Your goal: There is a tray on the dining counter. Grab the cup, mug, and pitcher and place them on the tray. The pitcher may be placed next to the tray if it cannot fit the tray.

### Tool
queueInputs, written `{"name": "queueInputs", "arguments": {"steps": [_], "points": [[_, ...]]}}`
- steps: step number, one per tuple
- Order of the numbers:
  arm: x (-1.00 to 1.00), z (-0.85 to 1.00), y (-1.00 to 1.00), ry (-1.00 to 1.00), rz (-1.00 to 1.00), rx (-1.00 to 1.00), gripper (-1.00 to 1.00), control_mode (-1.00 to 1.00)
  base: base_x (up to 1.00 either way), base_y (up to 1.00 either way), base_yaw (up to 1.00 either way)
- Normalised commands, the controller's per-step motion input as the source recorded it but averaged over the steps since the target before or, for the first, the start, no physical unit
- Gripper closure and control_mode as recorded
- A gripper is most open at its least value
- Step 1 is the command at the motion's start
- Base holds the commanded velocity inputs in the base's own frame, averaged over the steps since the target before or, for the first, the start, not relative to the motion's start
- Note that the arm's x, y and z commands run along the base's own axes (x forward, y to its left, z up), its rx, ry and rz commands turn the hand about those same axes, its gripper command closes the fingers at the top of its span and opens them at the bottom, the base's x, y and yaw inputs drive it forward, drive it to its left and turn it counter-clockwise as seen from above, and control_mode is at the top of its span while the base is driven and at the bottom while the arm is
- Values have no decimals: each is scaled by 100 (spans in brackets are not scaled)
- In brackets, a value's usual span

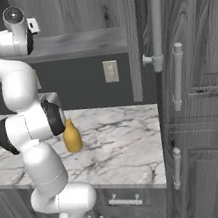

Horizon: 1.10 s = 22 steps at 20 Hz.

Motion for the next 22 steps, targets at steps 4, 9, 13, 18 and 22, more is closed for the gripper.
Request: {"name": "queueInputs", "arguments": {"steps": [4,9,13,18,22], "points": [[-1,-3,-14,-7,-1,0,100,-100,0,0,0],[-5,0,-24,-9,-7,2,100,-100,0,0,0],[-15,-1,-26,-8,-12,3,100,-100,0,0,0],[-32,0,-31,0,-13,3,100,-100,0,0,0],[-60,2,-43,0,-10,0,100,-100,0,0,0]]}}
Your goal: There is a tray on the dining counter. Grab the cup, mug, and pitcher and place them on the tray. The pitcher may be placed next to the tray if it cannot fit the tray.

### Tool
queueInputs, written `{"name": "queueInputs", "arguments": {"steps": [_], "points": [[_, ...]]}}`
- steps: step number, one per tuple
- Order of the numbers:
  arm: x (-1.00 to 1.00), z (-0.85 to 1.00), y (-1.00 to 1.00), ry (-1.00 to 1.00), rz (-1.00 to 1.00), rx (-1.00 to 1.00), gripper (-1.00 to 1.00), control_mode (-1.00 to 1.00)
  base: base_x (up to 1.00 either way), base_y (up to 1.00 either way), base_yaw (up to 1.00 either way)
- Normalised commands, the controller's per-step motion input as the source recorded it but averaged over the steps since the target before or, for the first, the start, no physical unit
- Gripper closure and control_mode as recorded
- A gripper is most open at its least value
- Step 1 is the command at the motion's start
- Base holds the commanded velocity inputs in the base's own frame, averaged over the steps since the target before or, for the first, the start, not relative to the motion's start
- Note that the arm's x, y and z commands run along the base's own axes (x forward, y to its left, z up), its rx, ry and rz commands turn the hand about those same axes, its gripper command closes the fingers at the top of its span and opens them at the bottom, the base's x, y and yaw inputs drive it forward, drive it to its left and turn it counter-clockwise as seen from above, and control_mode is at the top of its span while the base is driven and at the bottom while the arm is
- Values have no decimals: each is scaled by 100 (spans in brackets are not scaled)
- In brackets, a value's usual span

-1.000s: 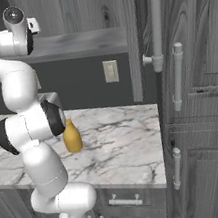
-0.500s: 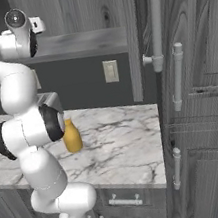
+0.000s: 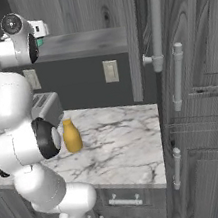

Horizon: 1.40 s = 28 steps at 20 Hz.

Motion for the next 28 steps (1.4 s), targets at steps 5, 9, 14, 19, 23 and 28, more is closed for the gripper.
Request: {"name": "queueInputs", "arguments": {"steps": [5,9,14,19,23,28], "points": [[-70,19,-50,0,-11,0,100,-100,0,0,0],[-69,26,-47,0,-11,0,100,-100,0,0,0],[-73,22,-37,4,-10,0,100,-100,0,0,0],[-84,11,-27,5,-9,0,100,-100,0,0,0],[-83,2,-22,7,-7,0,100,-100,0,0,0],[-86,0,-19,3,-3,0,100,-100,0,0,0]]}}
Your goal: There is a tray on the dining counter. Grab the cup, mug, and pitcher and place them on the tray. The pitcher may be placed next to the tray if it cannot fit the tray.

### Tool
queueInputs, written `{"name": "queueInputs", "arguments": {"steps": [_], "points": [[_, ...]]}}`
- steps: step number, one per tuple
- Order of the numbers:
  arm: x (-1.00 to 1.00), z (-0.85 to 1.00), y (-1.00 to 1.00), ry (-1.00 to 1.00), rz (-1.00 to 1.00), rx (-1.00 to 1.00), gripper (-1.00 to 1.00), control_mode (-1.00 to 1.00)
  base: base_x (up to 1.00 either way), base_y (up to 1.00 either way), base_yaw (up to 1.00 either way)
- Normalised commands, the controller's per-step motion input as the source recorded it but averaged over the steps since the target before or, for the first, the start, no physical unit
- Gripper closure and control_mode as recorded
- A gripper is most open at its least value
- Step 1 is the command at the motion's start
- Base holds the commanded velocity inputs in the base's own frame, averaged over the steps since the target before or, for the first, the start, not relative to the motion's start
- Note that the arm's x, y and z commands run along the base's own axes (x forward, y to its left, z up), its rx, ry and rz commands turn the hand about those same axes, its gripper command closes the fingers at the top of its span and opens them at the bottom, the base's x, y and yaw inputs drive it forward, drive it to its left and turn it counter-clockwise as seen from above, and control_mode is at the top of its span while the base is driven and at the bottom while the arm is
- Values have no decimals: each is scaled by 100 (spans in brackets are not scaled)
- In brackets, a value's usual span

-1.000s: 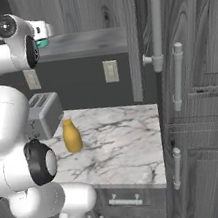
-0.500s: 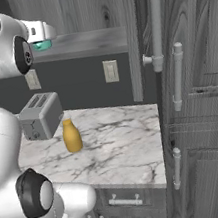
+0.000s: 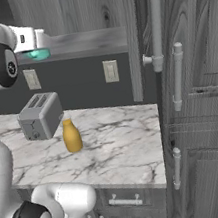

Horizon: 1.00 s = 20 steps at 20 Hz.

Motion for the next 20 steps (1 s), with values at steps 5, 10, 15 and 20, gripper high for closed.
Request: {"name": "queueInputs", "arguments": {"steps": [5,10,15,20], "points": [[-89,0,-12,0,0,0,100,-100,0,0,0],[-69,0,-8,0,0,0,100,-100,0,0,0],[-62,-4,-4,1,0,0,100,-100,0,0,0],[-55,-11,0,4,0,-5,100,-100,0,0,0]]}}
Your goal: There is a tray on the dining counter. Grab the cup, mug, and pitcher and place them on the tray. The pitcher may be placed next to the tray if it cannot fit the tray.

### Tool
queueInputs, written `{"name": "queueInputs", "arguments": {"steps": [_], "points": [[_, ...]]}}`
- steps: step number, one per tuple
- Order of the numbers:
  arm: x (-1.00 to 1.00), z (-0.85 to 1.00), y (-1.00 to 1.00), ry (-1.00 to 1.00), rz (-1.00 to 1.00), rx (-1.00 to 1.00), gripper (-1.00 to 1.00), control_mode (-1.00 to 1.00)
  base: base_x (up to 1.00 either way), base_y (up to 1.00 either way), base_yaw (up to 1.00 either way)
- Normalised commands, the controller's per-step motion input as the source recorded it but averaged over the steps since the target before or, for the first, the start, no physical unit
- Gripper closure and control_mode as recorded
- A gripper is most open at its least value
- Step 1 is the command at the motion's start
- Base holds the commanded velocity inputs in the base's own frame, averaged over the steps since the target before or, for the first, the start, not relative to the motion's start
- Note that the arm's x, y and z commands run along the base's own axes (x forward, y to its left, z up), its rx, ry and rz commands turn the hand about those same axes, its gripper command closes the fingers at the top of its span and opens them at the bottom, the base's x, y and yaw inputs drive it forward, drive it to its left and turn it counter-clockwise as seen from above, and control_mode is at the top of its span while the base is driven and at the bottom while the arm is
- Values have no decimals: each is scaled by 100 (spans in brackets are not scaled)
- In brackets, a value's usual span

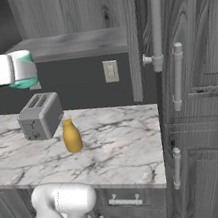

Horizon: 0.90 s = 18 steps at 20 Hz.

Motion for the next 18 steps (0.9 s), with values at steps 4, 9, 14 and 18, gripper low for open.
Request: {"name": "queueInputs", "arguments": {"steps": [4,9,14,18], "points": [[-42,-4,-3,6,0,-4,100,-100,0,0,0],[-41,-17,-33,2,9,0,100,-100,0,0,0],[-18,-22,-10,0,4,0,100,-100,0,0,0],[-19,-22,0,1,0,0,100,-100,0,0,0]]}}
